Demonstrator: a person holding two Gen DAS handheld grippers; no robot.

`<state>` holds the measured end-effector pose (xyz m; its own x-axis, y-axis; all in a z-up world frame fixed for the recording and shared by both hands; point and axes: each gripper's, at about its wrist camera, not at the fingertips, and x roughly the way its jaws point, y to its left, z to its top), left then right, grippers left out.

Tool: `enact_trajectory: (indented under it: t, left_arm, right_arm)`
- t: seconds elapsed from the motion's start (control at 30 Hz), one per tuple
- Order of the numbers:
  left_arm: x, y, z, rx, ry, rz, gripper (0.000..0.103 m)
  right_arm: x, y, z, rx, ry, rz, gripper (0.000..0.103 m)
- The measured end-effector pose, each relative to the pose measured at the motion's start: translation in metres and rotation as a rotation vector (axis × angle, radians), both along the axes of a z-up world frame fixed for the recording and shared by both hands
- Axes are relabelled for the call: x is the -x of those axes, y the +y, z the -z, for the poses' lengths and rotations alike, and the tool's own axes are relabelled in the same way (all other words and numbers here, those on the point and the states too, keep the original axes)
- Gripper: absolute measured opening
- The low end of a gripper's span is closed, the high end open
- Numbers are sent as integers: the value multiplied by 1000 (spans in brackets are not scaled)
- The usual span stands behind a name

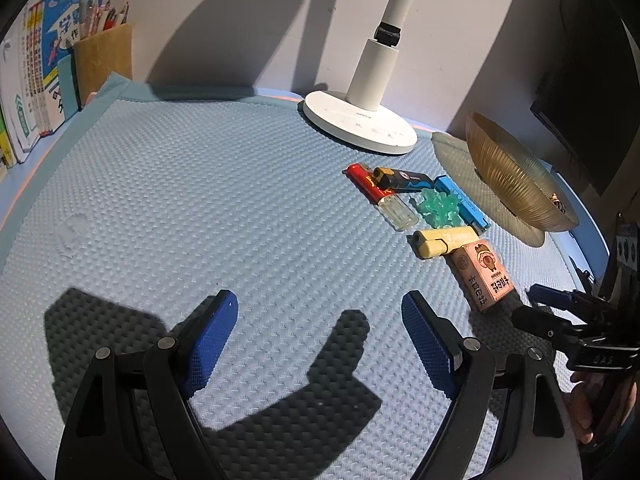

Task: Organize rigid objects
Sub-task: 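Grasp the pink box with the right gripper while the left gripper grasps the yellow stick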

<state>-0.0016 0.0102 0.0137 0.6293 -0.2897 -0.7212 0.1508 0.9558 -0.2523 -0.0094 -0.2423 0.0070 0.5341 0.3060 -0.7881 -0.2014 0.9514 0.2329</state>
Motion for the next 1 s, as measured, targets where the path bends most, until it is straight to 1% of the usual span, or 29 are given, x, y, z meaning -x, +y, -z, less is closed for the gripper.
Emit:
enact_trajectory:
  t: [0.07,0.13,0.2,0.3,0.37,0.4,0.43,0.47,0.5,0.57,0.63,0.73,0.83,0.9,0.97,1.0]
  left_arm:
    - [0,0,0,1,3,1,83]
    - [-1,0,1,2,10,2,83]
    - [-2,-1,1,-2,16,5,83]
    - [-3,-2,1,-11,25,10,83]
    - [-5,-5,0,-20,35,21,83]
    - [-6,-7,0,-22,38,29,83]
    - [-7,-9,-1,-26,45,43,83]
    - [-9,-12,-1,-34,50,58,83]
    - [-11,-16,-3,-46,53,76,83]
    - [-15,-27,-7,-78,55,111,83]
    - [-20,-40,-12,-112,54,149,83]
    - [-29,-62,-19,-149,41,224,83]
    - [-41,-85,-15,-194,39,298,83]
    - [-49,-96,-12,-195,40,332,83]
    - [-58,-104,-8,-168,50,361,83]
    - [-62,-107,-6,-151,56,372,83]
  right_arm:
    - [-6,10,-1,-22,12,-4,88]
    - [-13,22,-2,-16,18,-5,88]
    - [-21,35,-1,38,27,16,88]
    - [-28,48,0,100,17,29,88]
    - [-29,53,0,130,5,28,78]
    - [-29,55,0,147,-5,22,67]
    - [-27,57,-1,171,-17,18,59]
    - [-26,58,-1,192,-29,12,54]
    - [-24,57,-2,191,-41,-1,51]
    - [-18,54,-6,162,-66,-17,39]
    - [-14,49,-7,159,-63,-25,40]
    - [-3,36,-8,207,-78,-8,40]
    - [9,8,-10,224,-77,32,40]
    - [16,-18,-12,241,-84,80,40]
    - [20,-41,-13,252,-87,117,40]
    - [20,-54,-13,239,-84,135,40]
